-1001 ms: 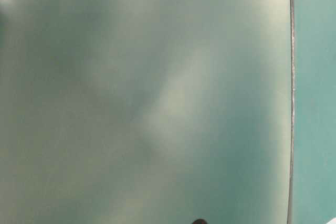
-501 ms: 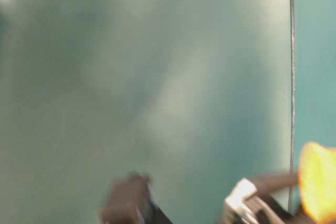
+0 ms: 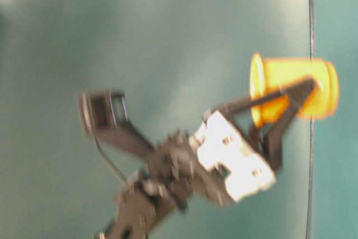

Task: Move the cup toward the block with left arm.
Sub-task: 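Carry the held cup with the left gripper rightward toward the orange block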

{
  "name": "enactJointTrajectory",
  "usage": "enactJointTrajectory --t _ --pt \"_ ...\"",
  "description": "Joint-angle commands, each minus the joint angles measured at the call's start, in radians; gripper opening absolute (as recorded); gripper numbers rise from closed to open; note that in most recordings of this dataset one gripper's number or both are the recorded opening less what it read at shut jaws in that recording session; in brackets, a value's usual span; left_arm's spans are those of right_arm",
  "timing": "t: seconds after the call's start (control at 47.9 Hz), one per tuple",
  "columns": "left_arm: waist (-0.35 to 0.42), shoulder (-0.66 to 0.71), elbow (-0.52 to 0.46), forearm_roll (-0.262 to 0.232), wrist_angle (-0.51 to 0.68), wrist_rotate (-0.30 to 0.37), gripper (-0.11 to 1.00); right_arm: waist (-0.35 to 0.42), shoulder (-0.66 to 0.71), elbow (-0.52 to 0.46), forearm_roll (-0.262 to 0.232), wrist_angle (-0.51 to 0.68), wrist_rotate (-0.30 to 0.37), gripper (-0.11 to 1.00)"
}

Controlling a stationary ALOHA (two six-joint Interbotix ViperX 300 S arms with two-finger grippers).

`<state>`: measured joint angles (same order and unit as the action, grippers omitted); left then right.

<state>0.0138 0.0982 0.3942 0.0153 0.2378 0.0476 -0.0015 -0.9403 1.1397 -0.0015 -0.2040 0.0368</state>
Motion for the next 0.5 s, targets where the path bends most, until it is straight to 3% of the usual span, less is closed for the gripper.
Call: enactJointTrajectory --t 0.0,0.188,0.48 --pt "0.009 0.017 -0.094 0.002 0.043 0.002 0.67 -0.002 0.002 -0.034 0.003 -0.003 0.0 0.0" --pt "0.04 0.123 -0.252 0.003 0.143 0.002 0.67 -0.002 0.002 -0.037 0.002 -0.002 -0.002 0.0" --pt "0.061 0.252 -0.4 0.002 0.153 0.002 0.67 -0.002 -0.002 -0.048 0.002 0.002 -0.002 0.0"
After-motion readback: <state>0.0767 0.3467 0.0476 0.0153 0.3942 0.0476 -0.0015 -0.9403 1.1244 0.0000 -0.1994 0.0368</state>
